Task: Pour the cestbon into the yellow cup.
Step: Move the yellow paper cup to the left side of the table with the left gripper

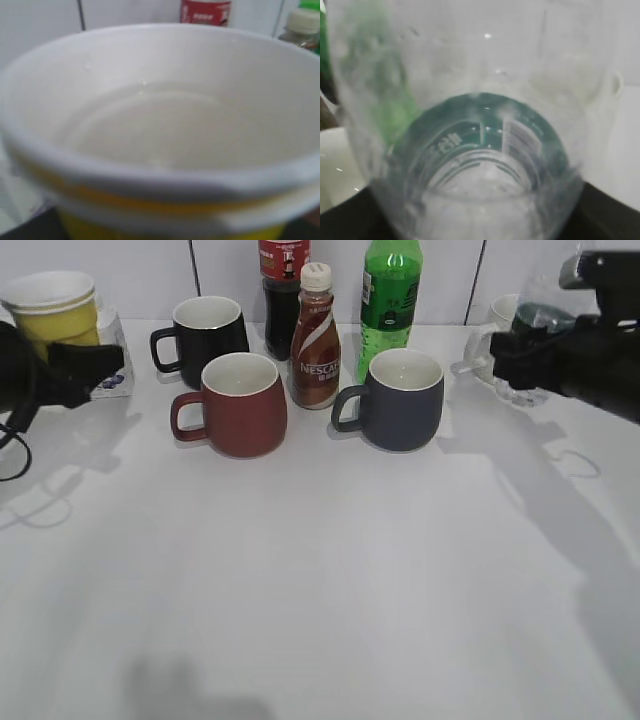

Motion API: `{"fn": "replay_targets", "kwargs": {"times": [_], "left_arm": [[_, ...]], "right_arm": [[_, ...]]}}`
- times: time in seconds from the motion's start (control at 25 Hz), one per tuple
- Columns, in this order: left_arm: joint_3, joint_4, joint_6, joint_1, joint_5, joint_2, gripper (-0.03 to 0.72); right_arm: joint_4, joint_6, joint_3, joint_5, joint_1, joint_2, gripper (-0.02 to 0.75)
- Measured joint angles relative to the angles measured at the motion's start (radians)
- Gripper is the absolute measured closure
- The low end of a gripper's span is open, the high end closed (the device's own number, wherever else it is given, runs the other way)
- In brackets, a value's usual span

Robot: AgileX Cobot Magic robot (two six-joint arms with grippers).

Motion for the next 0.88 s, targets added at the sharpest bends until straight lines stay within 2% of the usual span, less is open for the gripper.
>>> {"fn": "replay_targets", "kwargs": {"times": [0.4,0.64,0.88], "left_arm": [[0.000,-0.150,0.161,0.002,-0.097,0.150,0.253],[0.000,-0.168,0.229,0.002,-0.241,0.260,0.253],[-0.002,-0.184,0.266,0.002,-0.302,0.337,0.253]], "right_arm": [[0.063,-0.112,0.000,-0.008,0.000,0.057,0.289],[0.068,-0.121,0.000,-0.016,0.000,0.068,0.289],[0.069,-0.128,0.000,-0.037,0.000,0.068,0.289]]}}
